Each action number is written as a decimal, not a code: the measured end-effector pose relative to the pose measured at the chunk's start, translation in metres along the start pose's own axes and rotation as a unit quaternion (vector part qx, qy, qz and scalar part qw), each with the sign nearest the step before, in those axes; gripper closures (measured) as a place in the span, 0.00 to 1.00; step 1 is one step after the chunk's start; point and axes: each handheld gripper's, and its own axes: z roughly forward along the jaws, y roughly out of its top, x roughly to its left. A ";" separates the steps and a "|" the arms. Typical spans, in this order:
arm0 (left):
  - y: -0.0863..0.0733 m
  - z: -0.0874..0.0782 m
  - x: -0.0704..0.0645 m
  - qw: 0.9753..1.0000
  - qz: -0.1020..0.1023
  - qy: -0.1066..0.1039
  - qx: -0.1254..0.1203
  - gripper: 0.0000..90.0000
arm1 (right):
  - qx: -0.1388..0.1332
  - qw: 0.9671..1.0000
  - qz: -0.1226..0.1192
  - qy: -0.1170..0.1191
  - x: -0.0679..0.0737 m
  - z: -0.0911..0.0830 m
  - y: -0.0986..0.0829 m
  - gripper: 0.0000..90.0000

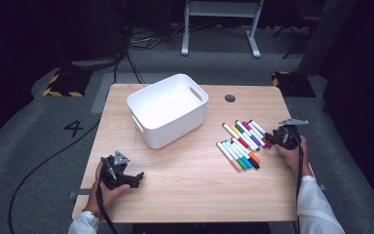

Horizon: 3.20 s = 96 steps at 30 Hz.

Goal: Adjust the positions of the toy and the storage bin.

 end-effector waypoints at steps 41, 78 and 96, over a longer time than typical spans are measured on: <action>0.066 0.062 -0.119 0.992 0.097 -0.077 0.006 0.00 | -0.006 0.995 -0.075 0.066 0.054 -0.001 -0.004 0.81; 0.118 0.108 -0.160 0.991 0.105 -0.080 0.007 0.00 | -0.007 0.990 -0.106 0.098 0.069 -0.008 -0.011 0.81; 0.093 0.085 -0.130 0.984 0.139 -0.114 0.011 0.02 | -0.024 0.992 -0.085 0.095 0.062 -0.015 -0.008 0.64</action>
